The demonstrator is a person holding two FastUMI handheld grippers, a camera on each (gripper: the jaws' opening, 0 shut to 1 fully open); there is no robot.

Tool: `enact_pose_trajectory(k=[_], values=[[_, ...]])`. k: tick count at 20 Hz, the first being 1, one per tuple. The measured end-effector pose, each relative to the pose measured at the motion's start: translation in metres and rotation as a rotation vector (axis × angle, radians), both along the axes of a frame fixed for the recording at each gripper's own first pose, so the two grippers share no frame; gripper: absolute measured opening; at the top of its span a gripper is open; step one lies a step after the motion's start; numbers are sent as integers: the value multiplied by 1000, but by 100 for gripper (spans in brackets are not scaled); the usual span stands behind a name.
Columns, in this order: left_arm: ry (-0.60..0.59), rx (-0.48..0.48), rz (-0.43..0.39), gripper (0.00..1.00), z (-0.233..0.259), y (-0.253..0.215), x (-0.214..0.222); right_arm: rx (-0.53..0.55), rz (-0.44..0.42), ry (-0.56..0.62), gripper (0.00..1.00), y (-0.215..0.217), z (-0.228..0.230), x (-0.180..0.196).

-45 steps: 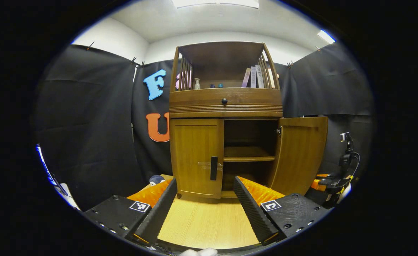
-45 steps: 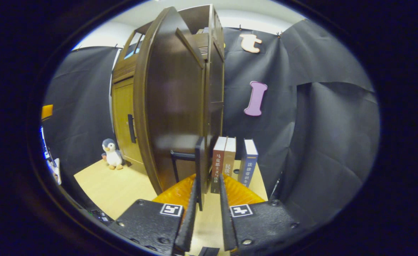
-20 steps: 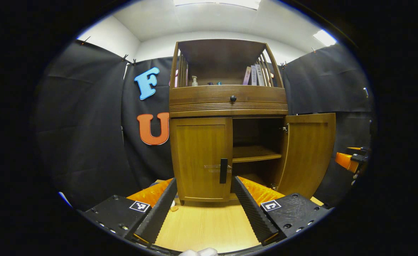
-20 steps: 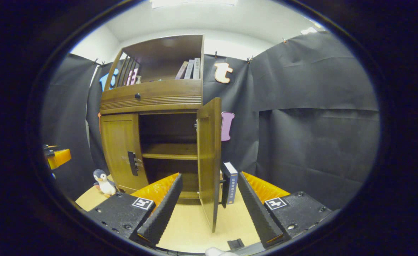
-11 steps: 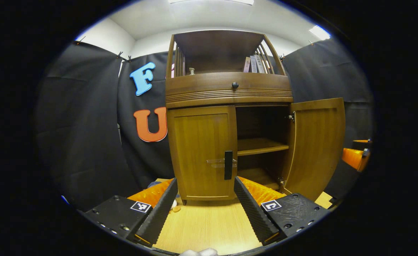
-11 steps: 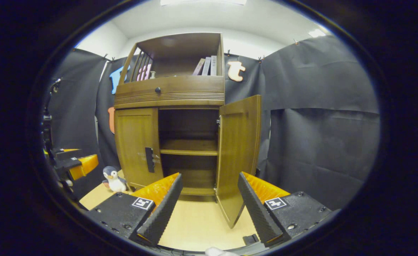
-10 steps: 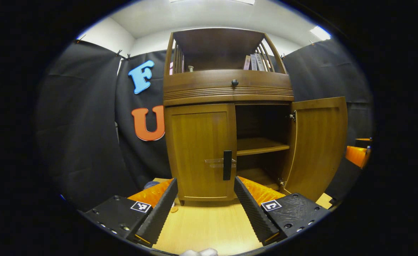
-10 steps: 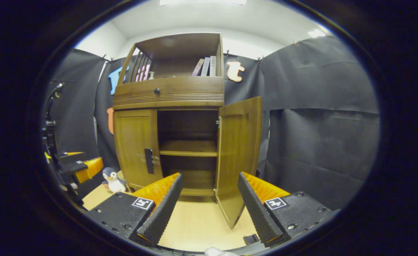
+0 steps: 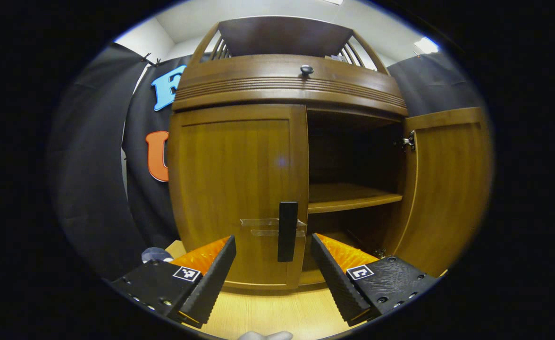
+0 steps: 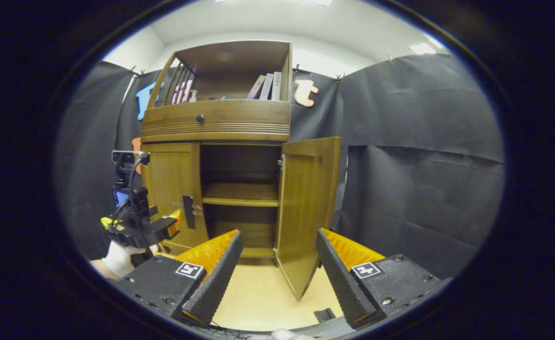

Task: Open the right door of the double-door shoe cabinet with the right hand, and open the left door with the left hand.

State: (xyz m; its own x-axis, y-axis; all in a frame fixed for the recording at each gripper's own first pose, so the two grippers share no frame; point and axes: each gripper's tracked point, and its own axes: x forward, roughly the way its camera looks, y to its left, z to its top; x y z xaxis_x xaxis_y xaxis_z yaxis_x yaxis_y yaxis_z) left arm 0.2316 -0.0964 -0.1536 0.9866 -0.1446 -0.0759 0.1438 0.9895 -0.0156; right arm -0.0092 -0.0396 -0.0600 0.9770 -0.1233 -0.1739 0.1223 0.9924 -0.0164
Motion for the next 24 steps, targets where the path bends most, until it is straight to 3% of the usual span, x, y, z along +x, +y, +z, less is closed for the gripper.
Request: enact_pose_trajectory(k=[5,11,16,17,18,19,20,22,23,24], values=[[-7,12,-17,96,-20,-22,52,-26,-51,27,99,-12,-5,-9],[-9,27,-18,93,-29,-32,81,-34,-72,51,100,-16,-12,-8],[6,43,-14,45,-35,-34,92,-29,-68,59,99,-16,-15,-7],[9,22,-19,53,-33,-29,88,-27,-68,58,100,-16,-14,-8],[16,14,-24,43,-34,-30,90,-26,-71,57,100,-17,-14,-8],[26,9,-26,43,-36,-29,91,-24,-69,59,100,-16,-14,-8],[27,5,-28,29,-36,-29,93,-23,-66,58,100,-16,-14,-8],[37,6,-33,26,-35,-28,86,-22,-66,53,100,-17,-11,-9],[45,1,-34,34,-37,-27,81,-21,-64,49,100,-17,-10,-9],[39,-1,-42,20,-36,-25,75,-20,-63,44,100,-18,-9,-9]])
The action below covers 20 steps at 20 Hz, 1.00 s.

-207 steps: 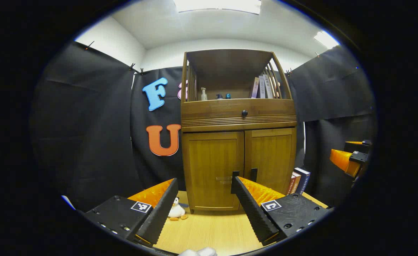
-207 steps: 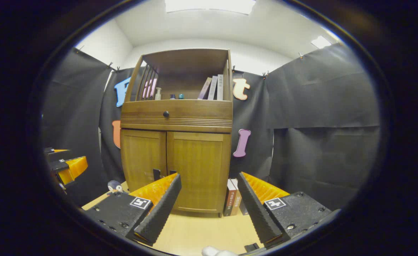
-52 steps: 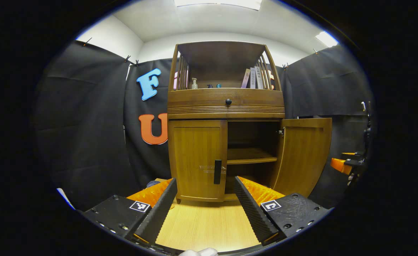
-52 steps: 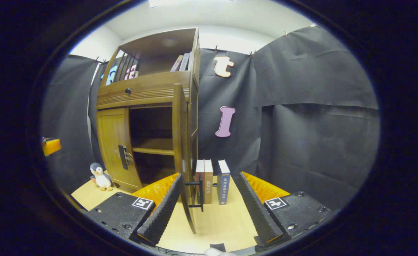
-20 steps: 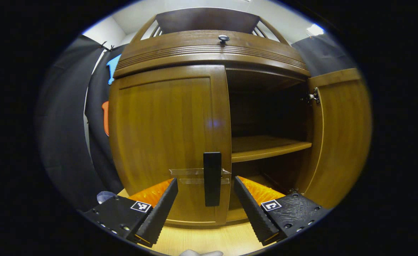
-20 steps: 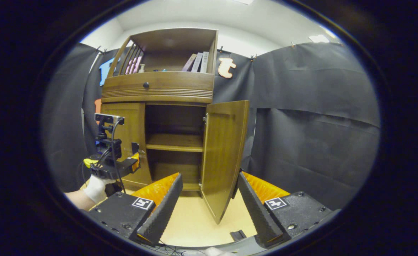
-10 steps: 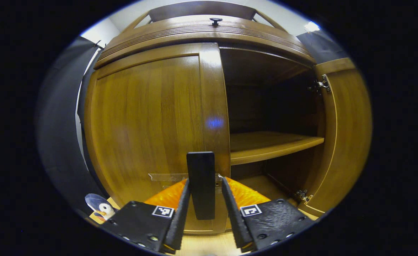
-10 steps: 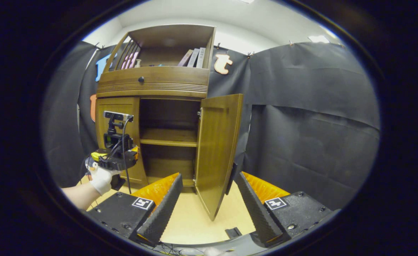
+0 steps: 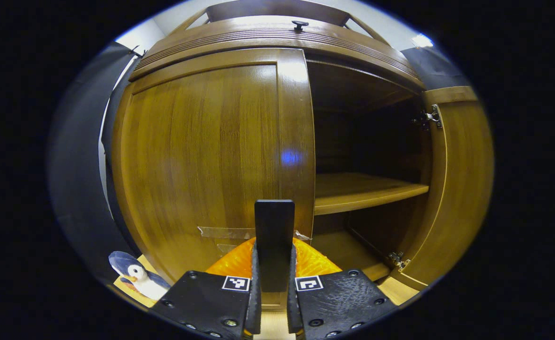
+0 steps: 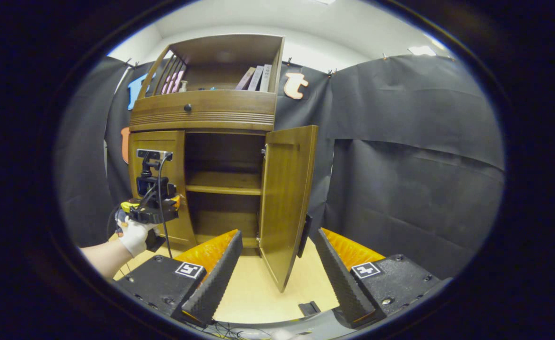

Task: Open the right door of the double-door shoe cabinet with the right hand, and open the left door with the left hand.

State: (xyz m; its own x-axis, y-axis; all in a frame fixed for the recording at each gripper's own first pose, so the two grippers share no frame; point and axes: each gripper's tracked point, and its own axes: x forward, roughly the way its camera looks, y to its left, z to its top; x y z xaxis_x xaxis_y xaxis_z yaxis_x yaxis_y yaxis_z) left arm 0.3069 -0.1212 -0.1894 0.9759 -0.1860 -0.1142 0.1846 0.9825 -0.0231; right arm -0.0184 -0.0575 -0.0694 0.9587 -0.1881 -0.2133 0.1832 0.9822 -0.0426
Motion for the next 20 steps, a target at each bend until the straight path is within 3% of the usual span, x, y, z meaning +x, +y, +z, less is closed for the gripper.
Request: enact_pose_trajectory(k=[5,14,15,16,20], values=[[10,-13,-36,20,-1,12,-34,17,32,-6,99,-1,-1,-4],[24,-46,-53,20,-1,61,-107,43,166,-18,99,30,-4,-13],[27,-50,-52,29,0,70,-116,47,178,-18,99,32,-4,-14],[24,-47,-52,12,-1,75,-119,50,188,-17,99,35,-5,-15],[26,-27,-9,12,-2,110,-144,60,226,-6,99,46,-9,-19]])
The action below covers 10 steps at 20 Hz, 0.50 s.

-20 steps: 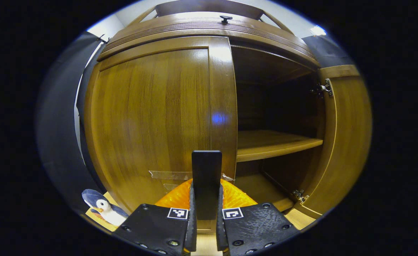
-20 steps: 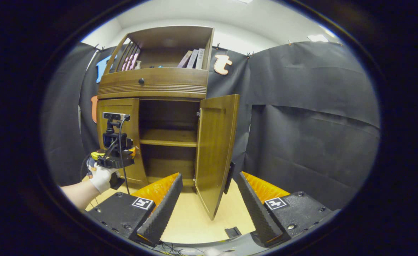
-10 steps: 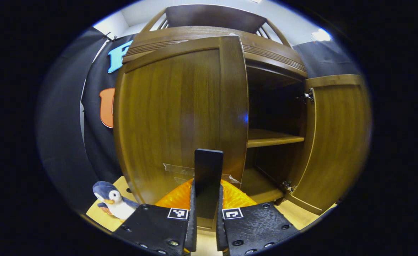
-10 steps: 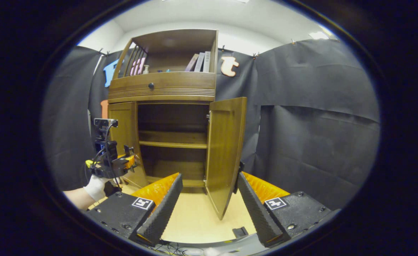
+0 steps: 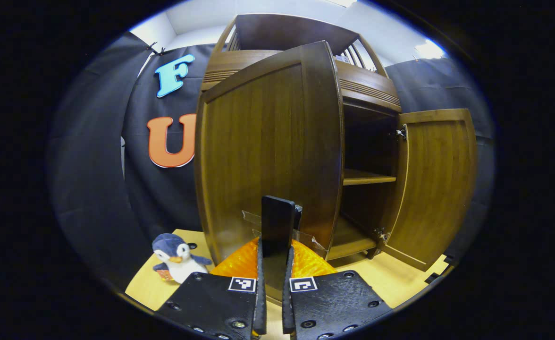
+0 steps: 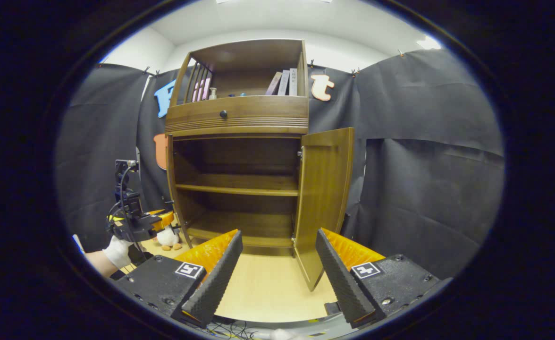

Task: Open the right door of the double-door shoe cabinet with the right hand, and open the left door with the left hand.

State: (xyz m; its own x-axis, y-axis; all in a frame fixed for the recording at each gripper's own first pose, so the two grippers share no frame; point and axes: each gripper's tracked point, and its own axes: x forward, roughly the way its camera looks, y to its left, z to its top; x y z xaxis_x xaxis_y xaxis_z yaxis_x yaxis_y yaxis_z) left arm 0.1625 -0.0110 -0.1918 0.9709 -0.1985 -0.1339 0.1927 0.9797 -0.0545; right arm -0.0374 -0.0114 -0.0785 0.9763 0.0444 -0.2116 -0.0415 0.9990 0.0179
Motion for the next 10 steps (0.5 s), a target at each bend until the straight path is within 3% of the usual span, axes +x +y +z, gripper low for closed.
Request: enact_pose_trajectory(k=[1,10], values=[[-8,-5,5,4,4,9,-6,2,8,0,99,2,-2,0],[-4,26,77,0,1,65,-25,29,65,16,98,22,-9,-1]])
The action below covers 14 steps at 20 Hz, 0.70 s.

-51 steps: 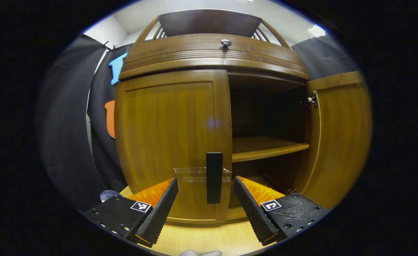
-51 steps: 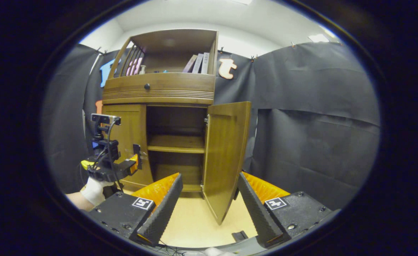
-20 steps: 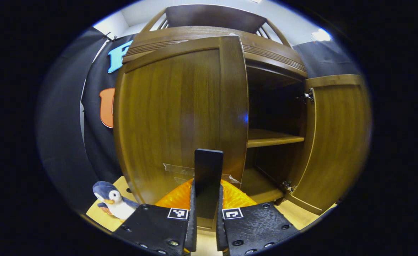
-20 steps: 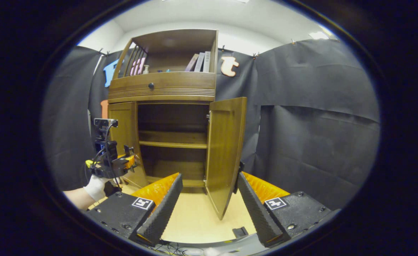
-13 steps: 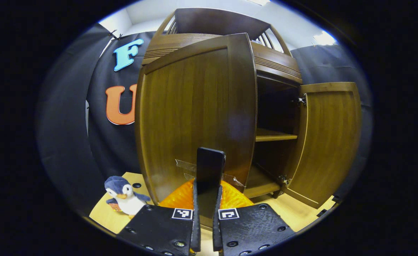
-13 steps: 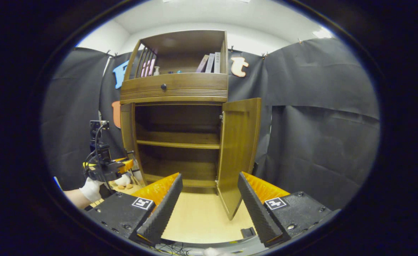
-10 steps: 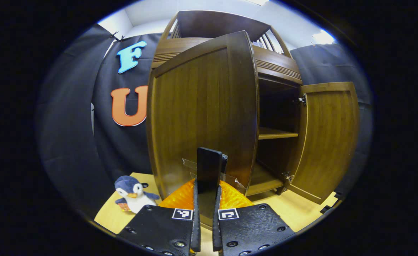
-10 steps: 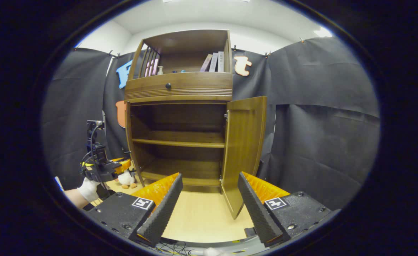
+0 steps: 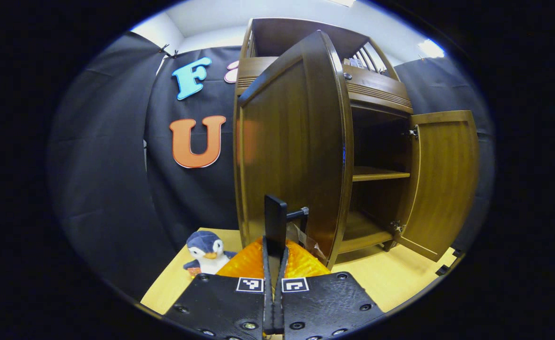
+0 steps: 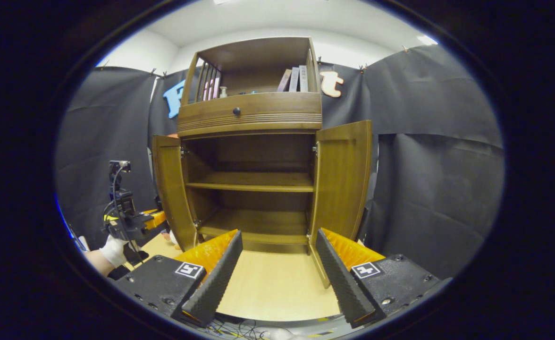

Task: Open the right door of the double-door shoe cabinet with the right hand, and open the left door with the left hand.

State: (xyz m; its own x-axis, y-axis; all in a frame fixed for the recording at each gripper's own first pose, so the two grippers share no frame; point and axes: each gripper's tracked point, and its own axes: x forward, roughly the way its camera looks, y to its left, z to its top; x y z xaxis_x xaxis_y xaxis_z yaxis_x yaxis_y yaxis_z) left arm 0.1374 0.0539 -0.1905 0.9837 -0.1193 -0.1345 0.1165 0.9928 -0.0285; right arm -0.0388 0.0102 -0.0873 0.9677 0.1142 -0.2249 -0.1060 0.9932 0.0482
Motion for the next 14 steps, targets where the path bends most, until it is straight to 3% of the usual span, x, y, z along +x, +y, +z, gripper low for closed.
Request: enact_pose_trajectory(k=[7,14], values=[[-5,20,40,0,-4,62,-4,0,30,7,98,11,-2,4],[-28,-4,-50,0,-5,93,1,-8,56,5,99,18,2,3]])
